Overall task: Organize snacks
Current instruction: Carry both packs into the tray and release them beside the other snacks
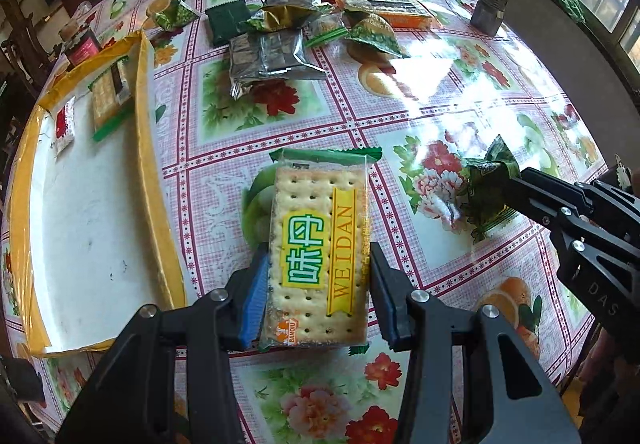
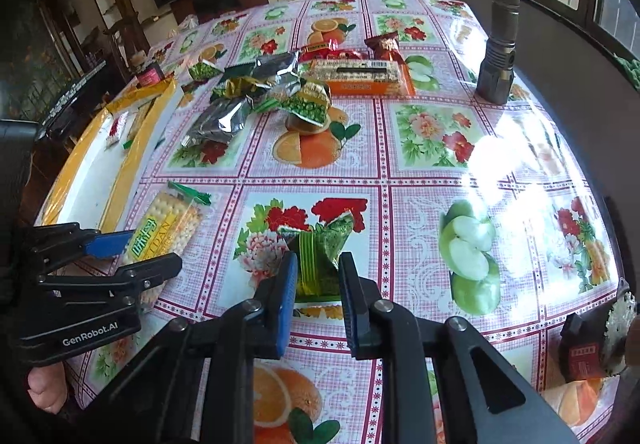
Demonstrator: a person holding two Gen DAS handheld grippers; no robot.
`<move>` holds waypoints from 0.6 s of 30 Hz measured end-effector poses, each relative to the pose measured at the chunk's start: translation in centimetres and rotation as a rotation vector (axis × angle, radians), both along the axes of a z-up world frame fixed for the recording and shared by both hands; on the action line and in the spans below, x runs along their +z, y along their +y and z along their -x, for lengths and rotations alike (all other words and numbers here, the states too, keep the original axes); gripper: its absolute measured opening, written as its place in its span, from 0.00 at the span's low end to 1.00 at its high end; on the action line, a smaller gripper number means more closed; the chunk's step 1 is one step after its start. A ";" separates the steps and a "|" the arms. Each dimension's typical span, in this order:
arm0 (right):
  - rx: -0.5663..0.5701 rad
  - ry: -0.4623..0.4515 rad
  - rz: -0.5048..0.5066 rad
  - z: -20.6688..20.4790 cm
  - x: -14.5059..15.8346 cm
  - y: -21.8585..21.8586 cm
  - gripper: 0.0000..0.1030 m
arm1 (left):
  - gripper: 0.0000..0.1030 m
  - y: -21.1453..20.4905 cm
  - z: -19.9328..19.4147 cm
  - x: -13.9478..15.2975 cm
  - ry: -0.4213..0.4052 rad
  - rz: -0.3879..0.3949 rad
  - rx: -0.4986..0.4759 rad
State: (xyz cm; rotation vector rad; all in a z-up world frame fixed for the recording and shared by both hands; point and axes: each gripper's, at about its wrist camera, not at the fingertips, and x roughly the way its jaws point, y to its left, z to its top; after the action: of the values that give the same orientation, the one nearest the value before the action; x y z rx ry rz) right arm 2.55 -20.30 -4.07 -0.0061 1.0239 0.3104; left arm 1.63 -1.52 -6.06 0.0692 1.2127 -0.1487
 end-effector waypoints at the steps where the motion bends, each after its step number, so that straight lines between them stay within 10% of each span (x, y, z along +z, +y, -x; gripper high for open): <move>1: -0.008 0.002 -0.024 -0.1 -0.1 -0.1 0.20 | 0.47 0.0 -0.1 -0.2 0.008 0.008 -0.003; 9: 0.004 0.104 0.051 -2.7 -1.7 1.9 0.40 | 0.47 -0.2 -0.3 -0.4 0.015 0.019 -0.003; 18: -0.009 0.020 0.039 -1.3 -0.4 1.3 0.28 | 0.47 0.0 -0.2 -0.3 0.002 0.038 0.004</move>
State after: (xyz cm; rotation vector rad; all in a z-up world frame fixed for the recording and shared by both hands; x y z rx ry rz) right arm 3.84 -19.02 -4.44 -0.0331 1.0494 0.2827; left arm 1.87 -1.53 -6.32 0.0330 1.2114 -0.1681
